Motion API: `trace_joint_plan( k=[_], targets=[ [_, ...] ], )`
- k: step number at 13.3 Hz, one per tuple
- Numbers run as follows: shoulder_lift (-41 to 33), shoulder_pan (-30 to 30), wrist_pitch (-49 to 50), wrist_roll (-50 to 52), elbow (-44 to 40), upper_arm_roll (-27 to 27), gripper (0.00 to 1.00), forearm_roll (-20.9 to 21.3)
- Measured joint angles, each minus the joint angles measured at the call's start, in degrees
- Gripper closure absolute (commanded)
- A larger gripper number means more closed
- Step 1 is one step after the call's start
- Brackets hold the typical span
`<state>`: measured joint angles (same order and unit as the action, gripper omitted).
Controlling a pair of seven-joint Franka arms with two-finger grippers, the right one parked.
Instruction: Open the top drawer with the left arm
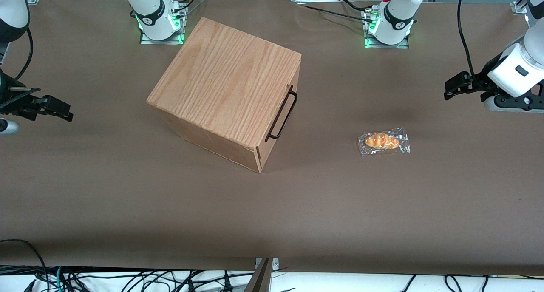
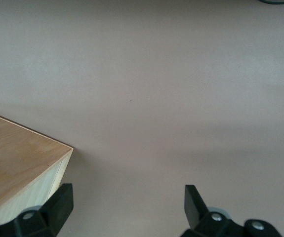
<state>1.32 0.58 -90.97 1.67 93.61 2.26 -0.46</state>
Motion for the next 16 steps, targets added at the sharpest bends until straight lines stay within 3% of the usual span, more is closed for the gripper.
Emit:
trace_joint_plan(
  k=[7,16],
  targets=[
    [0.0,0.0,0.1,0.0,0.0,0.2,0.00,-0.4],
    [4.8,3.2,1.4,0.0,-1.1,5.4,0.00,-8.7]
  ],
)
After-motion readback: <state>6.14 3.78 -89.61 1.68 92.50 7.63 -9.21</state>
